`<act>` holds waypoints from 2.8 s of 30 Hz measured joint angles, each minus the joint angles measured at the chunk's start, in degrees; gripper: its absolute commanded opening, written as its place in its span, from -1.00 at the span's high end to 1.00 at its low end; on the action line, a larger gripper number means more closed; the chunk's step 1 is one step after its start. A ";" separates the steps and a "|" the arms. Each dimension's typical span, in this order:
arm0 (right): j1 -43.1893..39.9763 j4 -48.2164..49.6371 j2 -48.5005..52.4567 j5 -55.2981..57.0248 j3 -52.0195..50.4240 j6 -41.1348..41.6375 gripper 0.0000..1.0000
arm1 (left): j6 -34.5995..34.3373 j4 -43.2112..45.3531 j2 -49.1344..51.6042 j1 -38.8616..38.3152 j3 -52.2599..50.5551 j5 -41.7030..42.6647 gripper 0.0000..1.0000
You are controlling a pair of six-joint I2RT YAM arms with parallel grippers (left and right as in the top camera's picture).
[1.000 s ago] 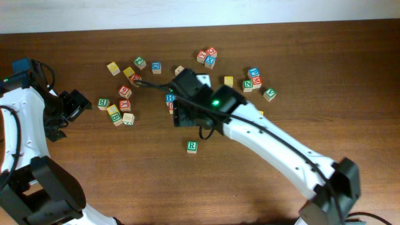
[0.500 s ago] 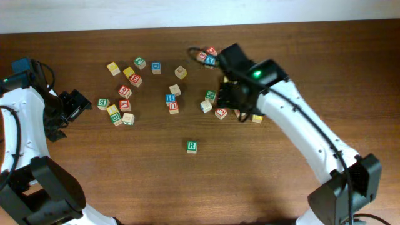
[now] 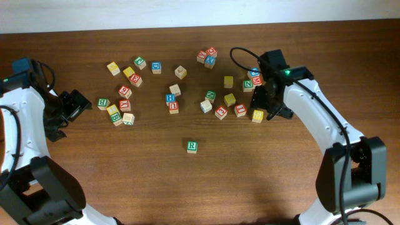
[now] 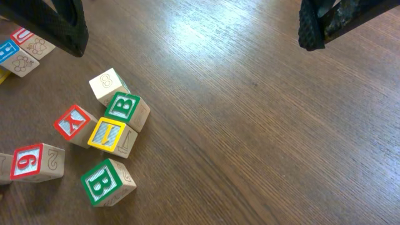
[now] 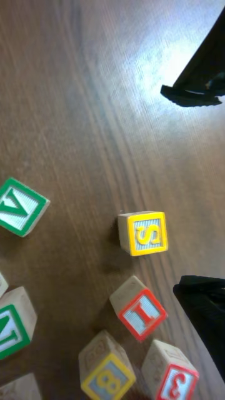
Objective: Spell out RSS
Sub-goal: 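Move the right gripper to the yellow S block and grasp it, then carry the yellow S block with the right gripper toward the R block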
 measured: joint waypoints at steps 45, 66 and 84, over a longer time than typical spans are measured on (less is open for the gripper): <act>-0.92 8.11 9.53 -8.33 -3.34 -7.30 0.36 | 0.00 -0.02 0.00 0.00 0.00 0.00 -0.98; -0.83 -6.64 3.10 -12.48 1.29 -7.32 0.52 | 0.00 -0.02 0.00 0.00 0.00 0.00 -0.98; 26.29 -3.26 -6.54 -15.63 -7.19 4.31 0.40 | 0.00 -0.04 0.00 -0.02 0.00 0.00 -0.98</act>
